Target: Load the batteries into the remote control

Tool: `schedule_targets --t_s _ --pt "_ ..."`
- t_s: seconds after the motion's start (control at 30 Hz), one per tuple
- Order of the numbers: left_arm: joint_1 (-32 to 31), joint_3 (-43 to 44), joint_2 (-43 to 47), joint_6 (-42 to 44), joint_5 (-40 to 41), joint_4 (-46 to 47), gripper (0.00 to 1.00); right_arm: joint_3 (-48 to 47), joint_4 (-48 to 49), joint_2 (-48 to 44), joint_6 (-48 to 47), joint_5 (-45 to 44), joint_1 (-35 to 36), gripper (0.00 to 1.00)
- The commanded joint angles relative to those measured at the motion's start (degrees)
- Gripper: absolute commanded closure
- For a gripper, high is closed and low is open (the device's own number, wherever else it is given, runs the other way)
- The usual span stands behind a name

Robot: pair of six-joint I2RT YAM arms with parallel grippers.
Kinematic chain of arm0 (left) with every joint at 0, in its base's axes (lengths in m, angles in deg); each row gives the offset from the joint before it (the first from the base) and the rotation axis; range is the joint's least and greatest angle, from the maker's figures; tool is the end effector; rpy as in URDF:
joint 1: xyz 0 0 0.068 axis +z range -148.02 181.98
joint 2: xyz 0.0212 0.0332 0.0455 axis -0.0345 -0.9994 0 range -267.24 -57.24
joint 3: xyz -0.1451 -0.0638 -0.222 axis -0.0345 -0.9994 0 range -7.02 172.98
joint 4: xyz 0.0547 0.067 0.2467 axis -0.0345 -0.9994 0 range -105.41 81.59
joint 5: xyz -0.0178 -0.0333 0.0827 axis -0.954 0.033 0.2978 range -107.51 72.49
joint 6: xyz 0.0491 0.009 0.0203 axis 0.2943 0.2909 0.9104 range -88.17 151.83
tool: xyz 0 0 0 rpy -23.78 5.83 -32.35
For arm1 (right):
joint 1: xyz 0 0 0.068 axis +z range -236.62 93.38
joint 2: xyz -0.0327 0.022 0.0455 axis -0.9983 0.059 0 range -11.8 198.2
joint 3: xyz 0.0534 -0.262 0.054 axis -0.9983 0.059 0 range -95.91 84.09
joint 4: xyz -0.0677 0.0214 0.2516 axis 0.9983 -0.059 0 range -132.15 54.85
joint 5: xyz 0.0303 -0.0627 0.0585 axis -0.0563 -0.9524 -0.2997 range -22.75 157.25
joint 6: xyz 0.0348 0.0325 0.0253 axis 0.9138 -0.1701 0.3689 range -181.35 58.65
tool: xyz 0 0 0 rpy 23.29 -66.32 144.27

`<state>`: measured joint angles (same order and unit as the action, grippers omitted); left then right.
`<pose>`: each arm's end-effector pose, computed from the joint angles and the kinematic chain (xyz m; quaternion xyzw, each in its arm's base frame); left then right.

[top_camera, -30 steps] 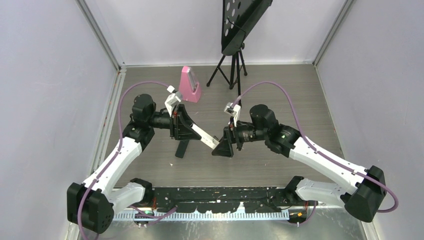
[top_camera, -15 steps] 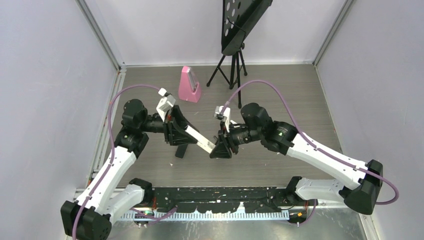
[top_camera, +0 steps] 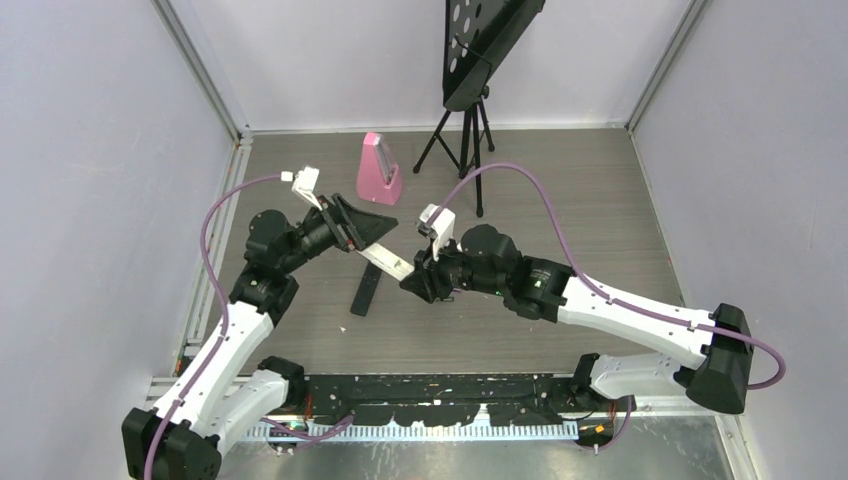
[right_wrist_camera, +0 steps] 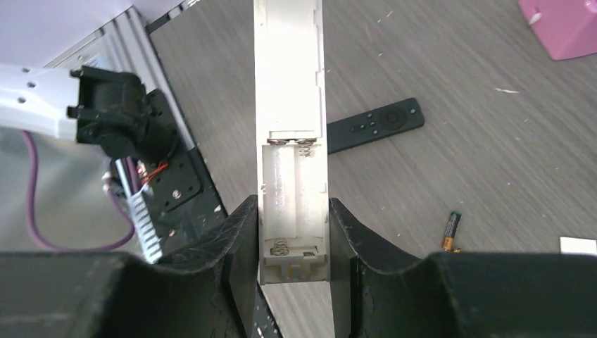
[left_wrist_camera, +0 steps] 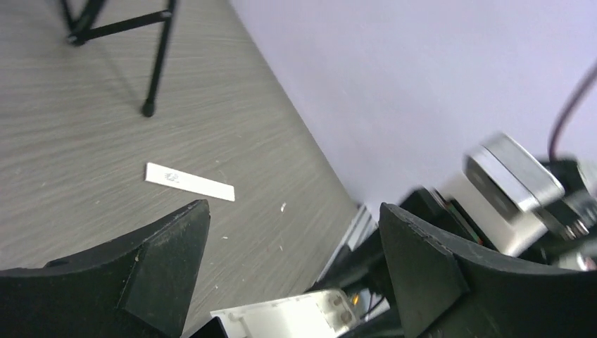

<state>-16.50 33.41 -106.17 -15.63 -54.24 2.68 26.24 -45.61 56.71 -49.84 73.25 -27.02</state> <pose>0.1831 -0.0835 0.3403 0.0564 0.6919 -0.5560 0.4572 0.1370 0.2411 0.3333 -0.3626 0.7400 0.3635 0.4344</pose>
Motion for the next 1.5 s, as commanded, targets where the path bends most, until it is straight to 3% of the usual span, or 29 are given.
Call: schedule_targets --t_s 0.0,0.3,0.47,0.5,0.63,0.83,0.97,1.03,1.07,1.13,1.2,1.37,1.47 --pt "-0.15 -1.44 0.55 -10.47 13.77 -0.80 0.08 1.94 14.72 -0.48 1.24 -17.58 -0.13 0.92" --pt "-0.06 3.54 -1.13 -12.94 19.67 -6.96 0.08 0.48 12.38 -0.63 -0.49 -17.93 0.17 0.93" --pt "-0.08 2.74 -4.49 -18.78 16.87 -2.45 0.15 -0.34 14.37 1.16 -0.18 -17.06 0.17 0.93" --pt "-0.07 2.84 -5.53 -19.22 15.80 -1.12 0.18 -0.87 14.75 2.28 -0.01 -16.70 0.17 0.93" --pt "-0.06 4.69 -8.84 -19.80 13.72 -2.66 0.47 -1.99 17.30 4.79 1.46 -18.77 0.35 0.93" --pt "-0.06 2.36 -9.10 -22.84 13.56 0.68 0.62 -3.81 17.40 8.26 3.91 -20.09 0.35 0.93" --pt "-0.06 1.37 -9.15 -23.88 12.73 0.72 0.79 -4.69 17.25 9.45 5.06 -19.97 0.35 0.92" --pt "-0.06 1.22 -9.72 -23.37 11.75 1.62 0.93 -5.62 15.93 9.84 5.30 -18.28 0.37 0.82" --pt "-0.06 1.16 -10.15 -22.48 11.31 2.10 0.99 -6.14 14.85 9.88 5.44 -17.64 0.31 0.69" --pt "0.30 1.62 -11.65 -19.60 9.31 2.91 1.00 -7.61 10.07 9.92 6.46 -17.04 0.15 0.37" --pt "0.89 2.81 -12.94 -14.65 6.27 3.70 1.00 -8.98 3.98 9.38 7.64 -16.07 -0.35 0.23" --pt "1.83 4.91 -13.71 3.52 5.75 -4.09 1.00 -8.50 -8.05 3.92 13.06 -13.10 -3.60 0.21" --pt "2.49 4.09 -12.34 8.69 8.67 -8.34 1.00 -6.85 -14.33 1.53 16.54 -12.41 -6.02 0.31"
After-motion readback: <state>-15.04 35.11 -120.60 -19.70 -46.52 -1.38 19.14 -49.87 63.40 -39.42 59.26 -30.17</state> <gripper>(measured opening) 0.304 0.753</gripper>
